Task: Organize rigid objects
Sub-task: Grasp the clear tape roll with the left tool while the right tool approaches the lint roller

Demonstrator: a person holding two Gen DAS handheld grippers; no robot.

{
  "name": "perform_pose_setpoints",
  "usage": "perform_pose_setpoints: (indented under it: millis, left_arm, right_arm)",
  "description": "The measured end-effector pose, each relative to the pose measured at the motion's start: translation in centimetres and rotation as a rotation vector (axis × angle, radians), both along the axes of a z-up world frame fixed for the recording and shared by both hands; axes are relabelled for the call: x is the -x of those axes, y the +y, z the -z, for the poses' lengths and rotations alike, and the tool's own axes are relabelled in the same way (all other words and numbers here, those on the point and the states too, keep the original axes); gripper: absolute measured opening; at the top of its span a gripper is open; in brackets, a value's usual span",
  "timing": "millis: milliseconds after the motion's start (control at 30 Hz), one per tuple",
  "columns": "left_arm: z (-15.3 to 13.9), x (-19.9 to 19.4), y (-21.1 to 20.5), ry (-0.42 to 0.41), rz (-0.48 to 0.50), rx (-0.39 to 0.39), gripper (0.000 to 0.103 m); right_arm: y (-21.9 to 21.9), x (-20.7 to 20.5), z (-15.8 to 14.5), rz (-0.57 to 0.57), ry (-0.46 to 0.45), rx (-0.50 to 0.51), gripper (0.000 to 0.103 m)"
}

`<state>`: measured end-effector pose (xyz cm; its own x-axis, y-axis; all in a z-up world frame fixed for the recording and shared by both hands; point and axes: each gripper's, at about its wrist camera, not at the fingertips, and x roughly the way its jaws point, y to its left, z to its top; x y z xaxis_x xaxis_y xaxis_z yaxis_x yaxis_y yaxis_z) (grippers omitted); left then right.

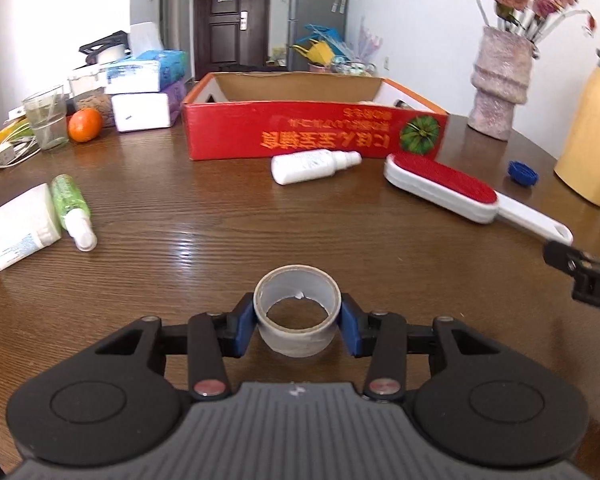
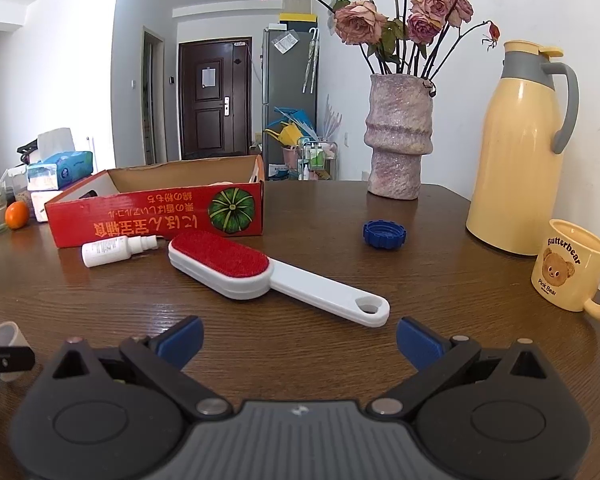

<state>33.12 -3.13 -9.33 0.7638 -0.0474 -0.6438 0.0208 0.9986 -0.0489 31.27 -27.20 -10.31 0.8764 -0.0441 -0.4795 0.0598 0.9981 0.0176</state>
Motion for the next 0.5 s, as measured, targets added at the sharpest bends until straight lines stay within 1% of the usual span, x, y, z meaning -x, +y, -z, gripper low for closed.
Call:
perform_pose_setpoints:
  millis: [200, 400, 500]
  left_arm:
    - [-1.2, -1.6, 2.6, -0.019, -0.063, 0.006, 0.044]
    - [-2.0, -3.2, 4.2, -0.048, -0.079, -0.038, 0.044]
    - [-2.2, -4.1, 5.0, -0.054, -0.084, -0.039, 0.044]
  right_arm:
    - [0.2, -0.1, 0.2, 0.001, 0.002, 0.008, 0.103]
    - [0.7, -0.3, 0.5, -0.005, 0.000, 0.025, 0.103]
    - [1.1, -0.4, 0.6, -0.006, -0.010, 0.038, 0.103]
